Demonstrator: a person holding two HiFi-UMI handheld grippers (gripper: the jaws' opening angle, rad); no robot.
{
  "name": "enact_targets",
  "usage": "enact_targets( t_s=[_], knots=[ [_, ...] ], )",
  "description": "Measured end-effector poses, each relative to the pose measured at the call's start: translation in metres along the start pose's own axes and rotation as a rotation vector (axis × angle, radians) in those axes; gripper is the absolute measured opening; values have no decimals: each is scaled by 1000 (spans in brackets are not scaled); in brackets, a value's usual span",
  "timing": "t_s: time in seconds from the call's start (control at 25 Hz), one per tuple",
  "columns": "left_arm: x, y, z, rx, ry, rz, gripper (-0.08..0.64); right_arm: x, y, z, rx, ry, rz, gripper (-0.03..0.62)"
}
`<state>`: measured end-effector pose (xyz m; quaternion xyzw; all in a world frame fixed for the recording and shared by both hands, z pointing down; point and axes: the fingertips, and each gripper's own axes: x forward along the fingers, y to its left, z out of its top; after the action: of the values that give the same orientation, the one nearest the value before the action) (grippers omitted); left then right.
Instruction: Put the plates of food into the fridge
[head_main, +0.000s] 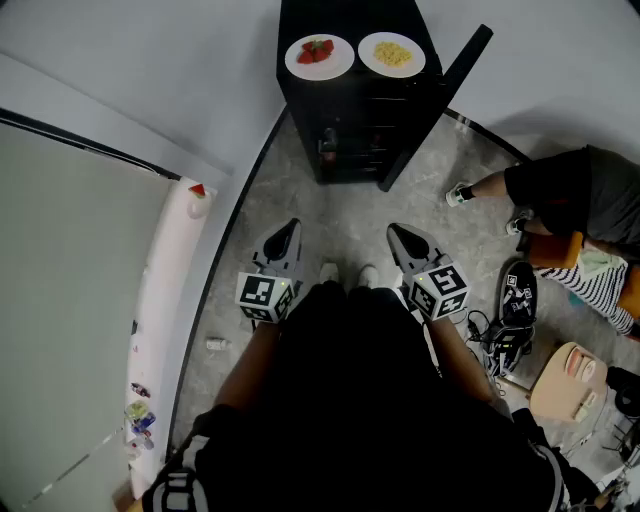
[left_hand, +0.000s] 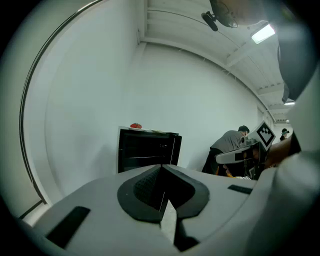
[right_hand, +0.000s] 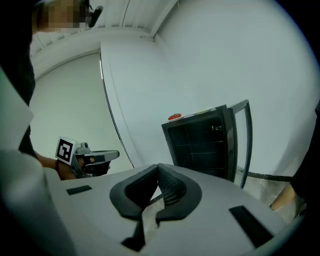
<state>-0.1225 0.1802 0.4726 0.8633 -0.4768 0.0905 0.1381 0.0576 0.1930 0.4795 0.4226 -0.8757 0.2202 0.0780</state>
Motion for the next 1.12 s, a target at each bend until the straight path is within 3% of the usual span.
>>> enact_targets(
  t_s=[0.4, 0.72, 1.12],
  knots=[
    [1, 6, -6, 0, 18, 2, 21, 9, 3, 0, -11, -4, 2, 25],
    [15, 6, -1, 10, 23, -7, 21, 8, -8, 6, 53, -36, 7, 25],
    [25, -32, 1, 5, 37, 32, 21, -6, -44, -6, 54, -20, 60, 25]
  ],
)
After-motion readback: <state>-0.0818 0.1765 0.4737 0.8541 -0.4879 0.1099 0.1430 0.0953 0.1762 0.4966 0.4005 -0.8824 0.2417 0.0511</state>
